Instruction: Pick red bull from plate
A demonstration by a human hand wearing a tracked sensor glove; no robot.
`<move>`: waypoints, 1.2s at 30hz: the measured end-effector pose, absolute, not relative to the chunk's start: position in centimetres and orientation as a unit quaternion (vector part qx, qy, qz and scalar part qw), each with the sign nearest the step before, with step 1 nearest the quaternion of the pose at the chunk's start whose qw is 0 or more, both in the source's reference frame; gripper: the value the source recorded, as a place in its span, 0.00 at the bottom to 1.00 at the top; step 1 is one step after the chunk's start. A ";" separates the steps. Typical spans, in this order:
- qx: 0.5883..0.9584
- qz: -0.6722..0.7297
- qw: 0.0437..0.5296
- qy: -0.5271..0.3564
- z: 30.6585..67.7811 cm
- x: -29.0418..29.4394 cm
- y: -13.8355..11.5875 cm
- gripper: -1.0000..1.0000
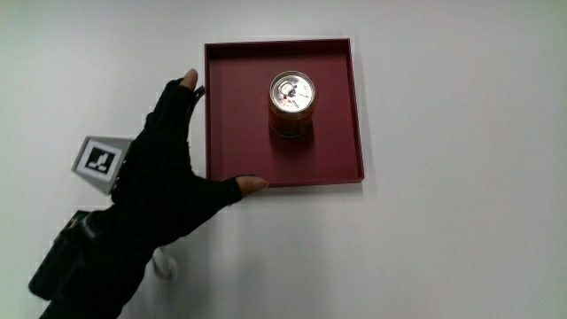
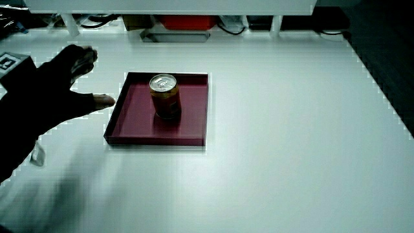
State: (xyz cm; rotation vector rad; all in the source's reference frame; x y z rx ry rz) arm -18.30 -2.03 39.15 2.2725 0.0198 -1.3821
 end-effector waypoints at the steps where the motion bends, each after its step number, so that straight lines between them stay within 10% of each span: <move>1: 0.823 -0.515 0.239 0.012 39.4 -17.9 -2.3 0.50; 36: 0.823 -0.508 0.254 -0.015 47.3 -10.8 -7.4 0.50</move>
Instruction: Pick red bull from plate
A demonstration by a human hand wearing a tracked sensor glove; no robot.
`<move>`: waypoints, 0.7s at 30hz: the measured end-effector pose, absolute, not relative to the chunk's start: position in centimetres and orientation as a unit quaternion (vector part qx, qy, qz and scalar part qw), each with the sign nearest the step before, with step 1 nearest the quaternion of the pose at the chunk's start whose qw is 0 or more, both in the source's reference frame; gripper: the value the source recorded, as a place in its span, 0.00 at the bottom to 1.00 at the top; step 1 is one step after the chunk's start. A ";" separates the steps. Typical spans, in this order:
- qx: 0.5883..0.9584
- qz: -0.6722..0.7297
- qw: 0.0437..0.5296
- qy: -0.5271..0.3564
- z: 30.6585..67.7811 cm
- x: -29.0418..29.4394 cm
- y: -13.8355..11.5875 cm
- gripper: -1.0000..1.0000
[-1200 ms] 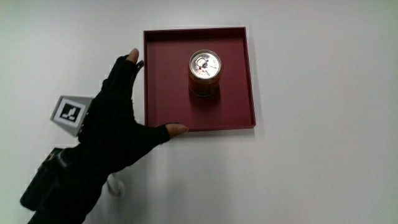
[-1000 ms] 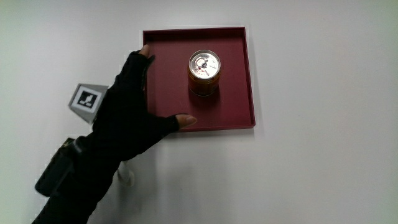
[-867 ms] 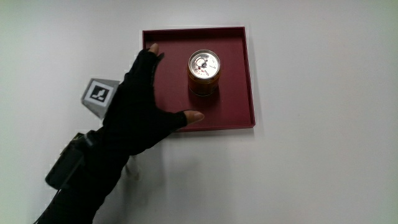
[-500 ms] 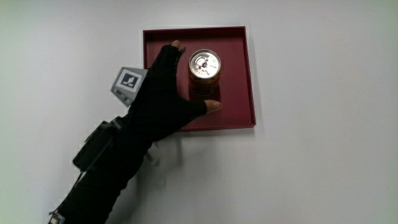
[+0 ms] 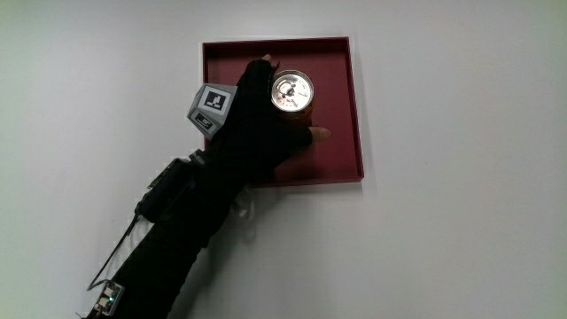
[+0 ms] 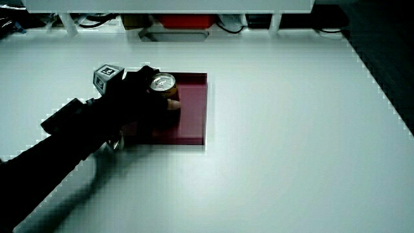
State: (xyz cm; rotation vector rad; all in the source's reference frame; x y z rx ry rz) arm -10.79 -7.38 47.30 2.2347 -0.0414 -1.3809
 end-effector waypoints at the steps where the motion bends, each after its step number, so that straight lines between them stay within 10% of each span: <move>1: 0.823 -0.507 0.255 -0.017 47.2 -10.8 -7.4 0.50; 21: 0.840 -0.506 0.190 -0.040 47.3 -11.3 -6.9 0.83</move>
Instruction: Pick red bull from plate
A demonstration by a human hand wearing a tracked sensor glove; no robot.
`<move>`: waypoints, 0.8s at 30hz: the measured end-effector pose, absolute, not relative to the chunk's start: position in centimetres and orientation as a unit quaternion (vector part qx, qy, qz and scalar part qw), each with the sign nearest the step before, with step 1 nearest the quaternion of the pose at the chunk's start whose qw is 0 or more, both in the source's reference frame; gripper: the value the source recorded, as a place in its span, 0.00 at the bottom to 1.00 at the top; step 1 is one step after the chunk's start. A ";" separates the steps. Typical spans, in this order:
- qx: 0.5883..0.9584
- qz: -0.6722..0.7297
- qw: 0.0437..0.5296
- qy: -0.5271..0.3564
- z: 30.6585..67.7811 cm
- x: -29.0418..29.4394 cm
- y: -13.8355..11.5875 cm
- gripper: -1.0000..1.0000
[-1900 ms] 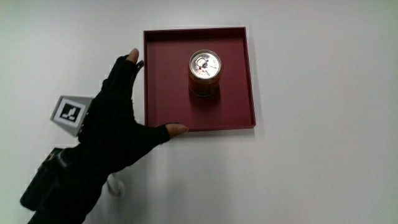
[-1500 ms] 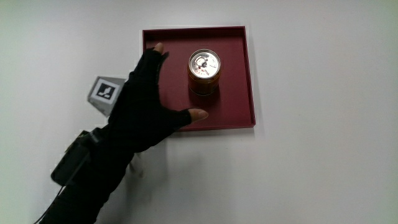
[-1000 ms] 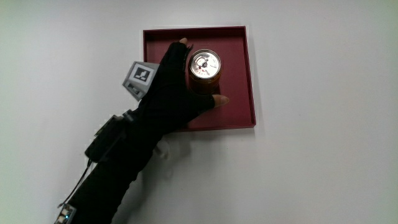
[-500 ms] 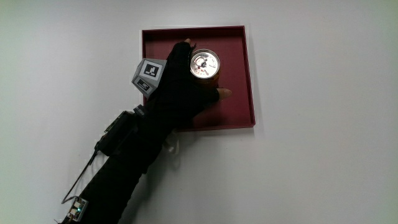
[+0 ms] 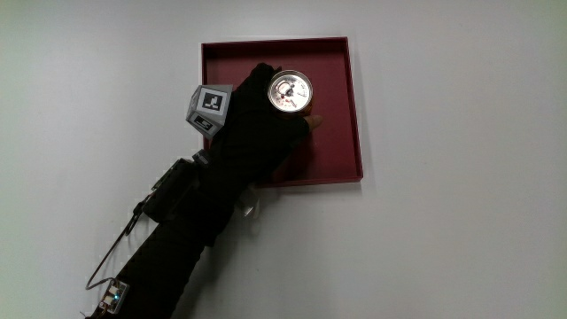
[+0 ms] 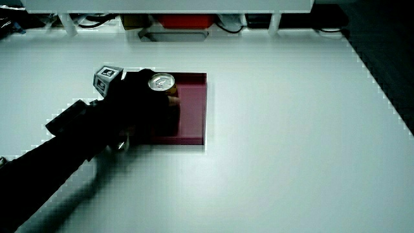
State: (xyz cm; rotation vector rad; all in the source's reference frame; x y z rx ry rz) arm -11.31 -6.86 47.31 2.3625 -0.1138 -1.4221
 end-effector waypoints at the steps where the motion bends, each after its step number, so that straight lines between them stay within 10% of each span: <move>1: 0.841 -0.503 0.195 -0.049 47.2 -11.3 -6.8 0.84; 14: 0.844 -0.512 0.158 -0.022 45.3 -12.4 -6.4 1.00; 17: 0.795 -0.585 0.158 0.013 44.1 -13.1 -5.8 1.00; 24: 0.837 -0.511 0.196 -0.007 40.2 -14.8 -3.8 1.00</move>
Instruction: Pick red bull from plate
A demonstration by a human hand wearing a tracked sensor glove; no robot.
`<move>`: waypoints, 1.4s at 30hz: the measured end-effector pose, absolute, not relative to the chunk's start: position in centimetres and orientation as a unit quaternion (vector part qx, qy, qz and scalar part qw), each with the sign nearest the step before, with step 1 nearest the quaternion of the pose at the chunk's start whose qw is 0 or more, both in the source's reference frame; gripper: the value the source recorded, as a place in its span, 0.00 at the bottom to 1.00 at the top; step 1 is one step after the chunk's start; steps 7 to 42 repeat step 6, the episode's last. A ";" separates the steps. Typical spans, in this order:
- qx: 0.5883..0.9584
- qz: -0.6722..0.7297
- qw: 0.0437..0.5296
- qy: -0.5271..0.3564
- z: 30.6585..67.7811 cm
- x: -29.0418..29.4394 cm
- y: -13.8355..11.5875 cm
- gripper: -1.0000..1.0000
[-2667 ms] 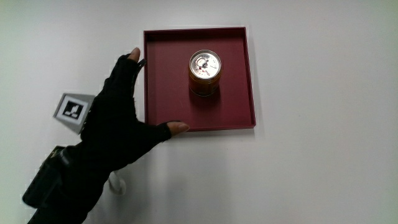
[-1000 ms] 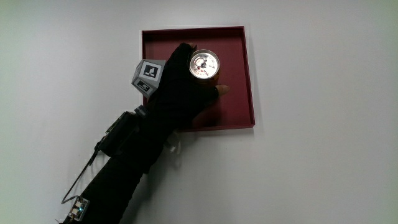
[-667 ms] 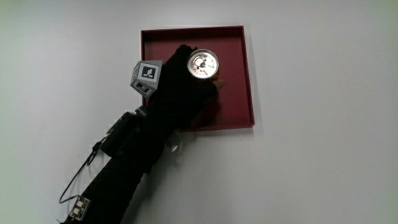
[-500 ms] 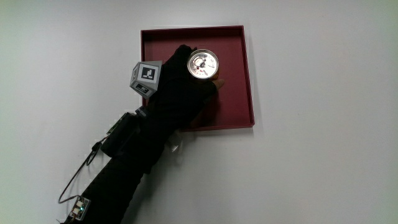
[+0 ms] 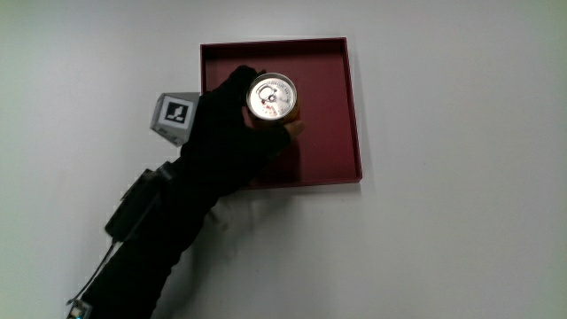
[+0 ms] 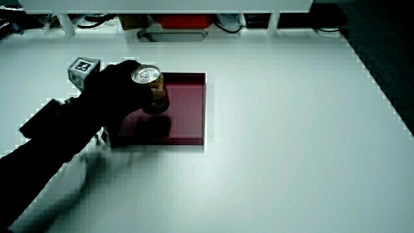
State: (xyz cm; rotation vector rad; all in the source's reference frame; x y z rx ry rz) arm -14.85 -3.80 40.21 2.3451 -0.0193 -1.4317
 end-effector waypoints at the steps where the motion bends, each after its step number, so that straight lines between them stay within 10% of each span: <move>1: 0.847 -0.484 0.217 -0.027 39.9 -15.2 -3.3 1.00; 6: 0.850 -0.484 0.048 0.201 38.5 -15.5 -1.9 1.00; 42: 0.850 -0.484 0.048 0.201 38.5 -15.5 -1.9 1.00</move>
